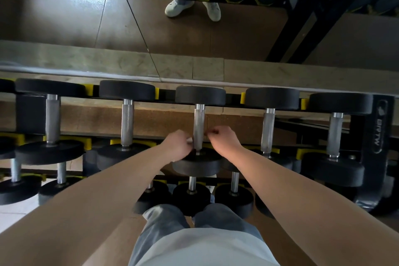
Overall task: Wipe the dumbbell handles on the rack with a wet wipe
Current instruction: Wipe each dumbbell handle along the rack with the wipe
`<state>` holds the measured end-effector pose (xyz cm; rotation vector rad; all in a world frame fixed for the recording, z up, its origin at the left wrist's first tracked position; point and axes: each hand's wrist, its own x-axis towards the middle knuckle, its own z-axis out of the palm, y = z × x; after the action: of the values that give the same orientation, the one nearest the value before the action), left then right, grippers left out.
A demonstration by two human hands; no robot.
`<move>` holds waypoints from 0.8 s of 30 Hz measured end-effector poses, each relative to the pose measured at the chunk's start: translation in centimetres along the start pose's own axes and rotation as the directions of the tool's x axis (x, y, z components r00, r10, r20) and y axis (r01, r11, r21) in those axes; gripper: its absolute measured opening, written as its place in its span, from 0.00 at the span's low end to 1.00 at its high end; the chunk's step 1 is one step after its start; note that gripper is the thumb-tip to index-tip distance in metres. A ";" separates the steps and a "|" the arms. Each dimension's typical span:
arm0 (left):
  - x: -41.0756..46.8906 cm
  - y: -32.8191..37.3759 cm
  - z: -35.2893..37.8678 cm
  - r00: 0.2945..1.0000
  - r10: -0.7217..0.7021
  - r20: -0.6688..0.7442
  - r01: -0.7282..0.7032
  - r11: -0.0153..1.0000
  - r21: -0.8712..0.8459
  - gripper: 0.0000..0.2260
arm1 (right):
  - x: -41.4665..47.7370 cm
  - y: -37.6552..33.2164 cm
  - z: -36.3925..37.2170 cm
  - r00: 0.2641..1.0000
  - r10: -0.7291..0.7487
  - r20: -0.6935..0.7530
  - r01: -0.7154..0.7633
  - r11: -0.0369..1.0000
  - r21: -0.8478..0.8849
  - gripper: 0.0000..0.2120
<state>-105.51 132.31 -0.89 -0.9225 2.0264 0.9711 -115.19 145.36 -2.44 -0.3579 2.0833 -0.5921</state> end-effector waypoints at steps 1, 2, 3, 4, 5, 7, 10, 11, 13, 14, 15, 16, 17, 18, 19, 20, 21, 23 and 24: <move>-0.1 -0.1 -0.2 1.000 0.006 0.024 -0.006 1.000 0.009 0.06 | 0.0 0.0 0.1 1.000 -0.003 0.018 0.004 1.000 -0.018 0.12; 0.0 -0.1 -0.5 1.000 0.000 0.009 0.001 0.999 -0.038 0.05 | 0.1 0.0 0.2 1.000 -0.007 0.027 0.008 1.000 -0.030 0.13; 0.1 0.1 -0.9 1.000 -0.020 -0.022 0.017 0.990 -0.142 0.05 | 0.2 0.0 0.2 0.999 -0.008 0.032 0.009 0.999 -0.035 0.13; 0.4 0.4 -1.2 0.997 -0.051 -0.064 0.031 0.958 -0.285 0.06 | 0.3 0.0 0.2 0.999 -0.008 0.036 0.009 0.999 -0.037 0.12; 0.7 0.8 -1.5 0.992 -0.079 -0.101 0.029 0.904 -0.427 0.10 | 0.3 -0.1 0.2 0.999 -0.003 0.040 0.005 0.999 -0.038 0.12; 1.6 1.5 -2.4 0.978 -0.100 -0.183 -0.039 0.776 -0.630 0.08 | 0.3 0.1 0.0 0.999 0.014 0.050 -0.012 0.999 -0.035 0.10; 2.5 1.9 -3.3 0.960 -0.119 -0.253 -0.098 0.703 -0.704 0.10 | 0.4 0.7 -0.3 0.998 0.043 0.043 -0.042 0.999 -0.021 0.10; 2.5 1.8 -3.2 0.963 -0.098 -0.250 -0.100 0.733 -0.673 0.09 | 0.5 1.0 -0.4 0.998 0.052 0.036 -0.051 0.999 -0.015 0.10; 2.0 1.2 -2.5 0.980 -0.050 -0.195 -0.058 0.857 -0.512 0.06 | 0.5 1.6 -0.5 0.997 0.070 0.030 -0.070 0.998 0.000 0.11; 1.7 0.8 -1.9 0.992 -0.027 -0.125 -0.022 0.926 -0.377 0.04 | 0.5 1.8 -0.6 0.996 0.080 0.034 -0.081 0.997 0.006 0.10; 1.4 0.4 -1.3 0.999 0.005 -0.046 -0.015 0.974 -0.224 0.05 | 0.4 1.9 -0.6 0.995 0.089 0.044 -0.090 0.996 0.012 0.10; 1.3 -0.1 -0.8 0.999 0.038 0.027 -0.035 0.994 -0.105 0.07 | 0.4 2.0 -0.6 0.994 0.097 0.053 -0.098 0.995 0.015 0.10; 1.3 -0.5 -0.5 0.996 0.058 0.070 -0.054 0.997 -0.054 0.09 | 0.4 2.1 -0.7 0.993 0.102 0.061 -0.104 0.994 0.018 0.10; 1.4 -0.7 -0.6 0.994 0.055 0.090 -0.049 0.997 -0.061 0.08 | 0.4 2.2 -0.7 0.992 0.106 0.067 -0.108 0.994 0.022 0.10; 1.6 -0.8 -0.9 0.995 0.043 0.095 -0.032 0.993 -0.115 0.06 | 0.5 2.3 -0.8 0.991 0.108 0.073 -0.110 0.994 0.024 0.10; 2.0 -0.8 -1.2 0.997 0.021 0.080 -0.005 0.979 -0.203 0.06 | 0.5 2.4 -0.9 0.991 0.109 0.078 -0.111 0.993 0.026 0.10; 2.6 -0.8 -1.6 0.999 -0.004 0.045 0.018 0.944 -0.329 0.06 | 0.5 2.4 -1.0 0.991 0.110 0.082 -0.112 0.993 0.028 0.10; 3.8 -0.3 -2.5 0.999 -0.026 -0.029 0.001 0.759 -0.651 0.07 | 0.6 2.6 -1.3 0.991 0.108 0.081 -0.111 0.993 0.037 0.11; 4.4 0.1 -2.9 0.998 -0.026 -0.049 -0.021 0.644 -0.765 0.09 | 0.5 2.7 -1.4 0.991 0.107 0.075 -0.110 0.993 0.042 0.11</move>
<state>-108.58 128.60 -3.00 -1.3860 1.6119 1.8994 -116.73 147.75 -3.60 -0.2341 2.0021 -0.5536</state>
